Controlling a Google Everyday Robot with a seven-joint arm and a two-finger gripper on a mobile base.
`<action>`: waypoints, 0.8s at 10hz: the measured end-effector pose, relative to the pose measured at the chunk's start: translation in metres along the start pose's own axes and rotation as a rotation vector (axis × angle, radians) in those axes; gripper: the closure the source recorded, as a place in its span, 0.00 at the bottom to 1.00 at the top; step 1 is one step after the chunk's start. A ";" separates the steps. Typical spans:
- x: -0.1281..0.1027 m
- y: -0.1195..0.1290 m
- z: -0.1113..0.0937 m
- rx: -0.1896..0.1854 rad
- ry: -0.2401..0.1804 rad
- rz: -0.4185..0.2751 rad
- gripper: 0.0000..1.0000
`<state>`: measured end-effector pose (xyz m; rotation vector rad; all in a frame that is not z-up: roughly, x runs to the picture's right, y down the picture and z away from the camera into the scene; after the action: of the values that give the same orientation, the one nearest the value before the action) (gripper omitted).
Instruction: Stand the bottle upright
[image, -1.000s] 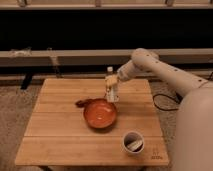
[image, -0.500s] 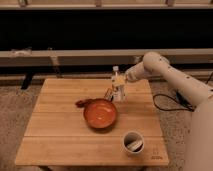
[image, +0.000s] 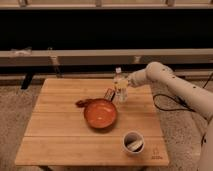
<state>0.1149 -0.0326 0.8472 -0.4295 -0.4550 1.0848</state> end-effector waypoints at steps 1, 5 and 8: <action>-0.001 -0.005 -0.004 0.023 -0.018 0.005 1.00; 0.001 -0.031 -0.010 0.073 -0.071 0.055 1.00; 0.009 -0.051 -0.019 0.062 -0.092 0.101 1.00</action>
<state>0.1663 -0.0470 0.8600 -0.3517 -0.4840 1.2175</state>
